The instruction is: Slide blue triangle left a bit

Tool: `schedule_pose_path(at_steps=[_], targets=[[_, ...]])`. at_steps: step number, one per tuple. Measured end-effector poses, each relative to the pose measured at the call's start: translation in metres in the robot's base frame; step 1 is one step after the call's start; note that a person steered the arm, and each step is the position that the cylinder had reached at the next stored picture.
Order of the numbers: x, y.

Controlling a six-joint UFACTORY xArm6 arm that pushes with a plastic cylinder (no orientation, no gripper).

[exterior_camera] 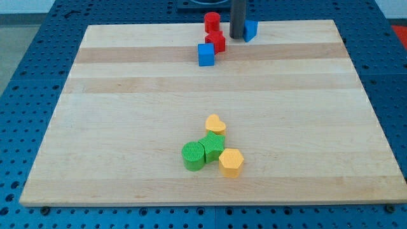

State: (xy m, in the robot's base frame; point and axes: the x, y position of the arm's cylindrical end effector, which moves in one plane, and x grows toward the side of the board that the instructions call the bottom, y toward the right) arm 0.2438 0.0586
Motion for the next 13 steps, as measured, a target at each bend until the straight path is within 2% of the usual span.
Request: schedule_pose_path(at_steps=[1, 3, 6, 13], targets=[[0.006, 0.003], [0.002, 0.080], [-0.016, 0.135], [-0.035, 0.075]])
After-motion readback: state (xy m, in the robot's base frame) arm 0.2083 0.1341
